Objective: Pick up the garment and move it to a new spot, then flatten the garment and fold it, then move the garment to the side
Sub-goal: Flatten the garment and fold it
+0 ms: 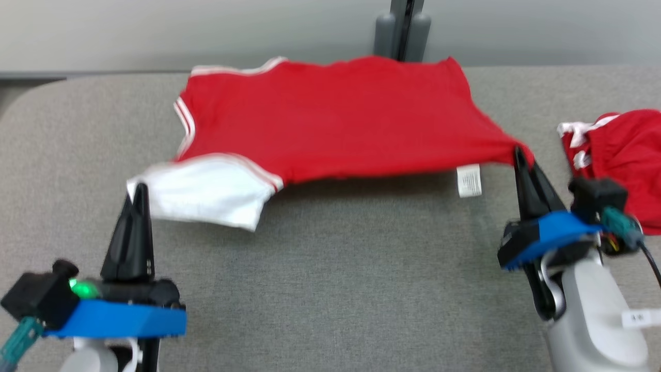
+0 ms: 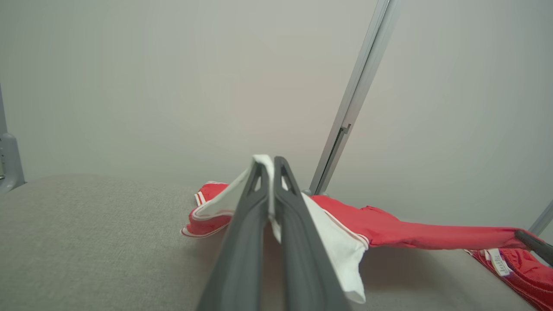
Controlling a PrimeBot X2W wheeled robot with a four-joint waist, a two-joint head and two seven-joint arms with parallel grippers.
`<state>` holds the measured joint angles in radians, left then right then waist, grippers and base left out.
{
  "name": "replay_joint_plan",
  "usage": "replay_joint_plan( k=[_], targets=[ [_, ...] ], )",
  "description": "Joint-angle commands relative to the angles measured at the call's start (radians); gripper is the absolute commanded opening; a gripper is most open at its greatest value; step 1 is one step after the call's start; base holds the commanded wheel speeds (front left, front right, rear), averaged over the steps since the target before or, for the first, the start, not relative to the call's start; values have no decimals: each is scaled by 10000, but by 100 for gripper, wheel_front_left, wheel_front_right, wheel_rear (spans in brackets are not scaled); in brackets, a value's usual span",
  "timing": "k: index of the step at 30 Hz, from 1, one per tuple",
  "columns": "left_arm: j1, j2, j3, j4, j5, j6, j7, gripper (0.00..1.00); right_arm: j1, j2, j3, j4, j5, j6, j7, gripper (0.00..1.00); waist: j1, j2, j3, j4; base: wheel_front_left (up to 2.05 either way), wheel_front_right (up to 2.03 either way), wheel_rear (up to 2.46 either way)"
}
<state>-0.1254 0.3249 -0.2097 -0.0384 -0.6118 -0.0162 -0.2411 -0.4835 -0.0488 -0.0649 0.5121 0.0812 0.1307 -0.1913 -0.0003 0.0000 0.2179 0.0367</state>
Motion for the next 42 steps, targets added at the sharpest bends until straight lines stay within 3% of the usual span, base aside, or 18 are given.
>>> replay_joint_plan(
  k=[1, 11, 16, 24, 32, 42],
  targets=[
    [551, 123, 2, -476, -63, 167, 163, 0, 823, -29, -104, -602, 99, 1, 317, 0, 3, 0, -540, -327, 0, 0, 0],
    [3211, 735, -165, -2777, 42, 871, 1170, 0, 4712, -27, -305, -4758, 547, 1, 2684, 0, 3, 0, -957, -269, 0, 0, 0],
    [3621, 820, -437, -3024, -149, 899, 1650, 0, 5463, -26, -154, -5590, 672, 1, 3734, 0, 3, 0, -945, -265, 0, 0, 0],
    [2902, 657, -849, -2161, -381, 684, 2196, 0, 4996, -26, 1, -4862, 800, 1, 4807, 0, 3, 0, -897, -156, 0, 0, 0],
    [843, 393, -1071, -866, -698, 132, 2706, 0, 3836, -27, -228, -4118, 901, 1, 5519, 0, 3, 0, -945, -69, 0, 0, 0],
    [-2214, -20, -1007, 2402, -686, -366, 2585, 0, 1564, -29, -643, -1951, 837, 1, 5742, 0, 3, 0, -835, -262, 0, 0, 0]
  ],
)
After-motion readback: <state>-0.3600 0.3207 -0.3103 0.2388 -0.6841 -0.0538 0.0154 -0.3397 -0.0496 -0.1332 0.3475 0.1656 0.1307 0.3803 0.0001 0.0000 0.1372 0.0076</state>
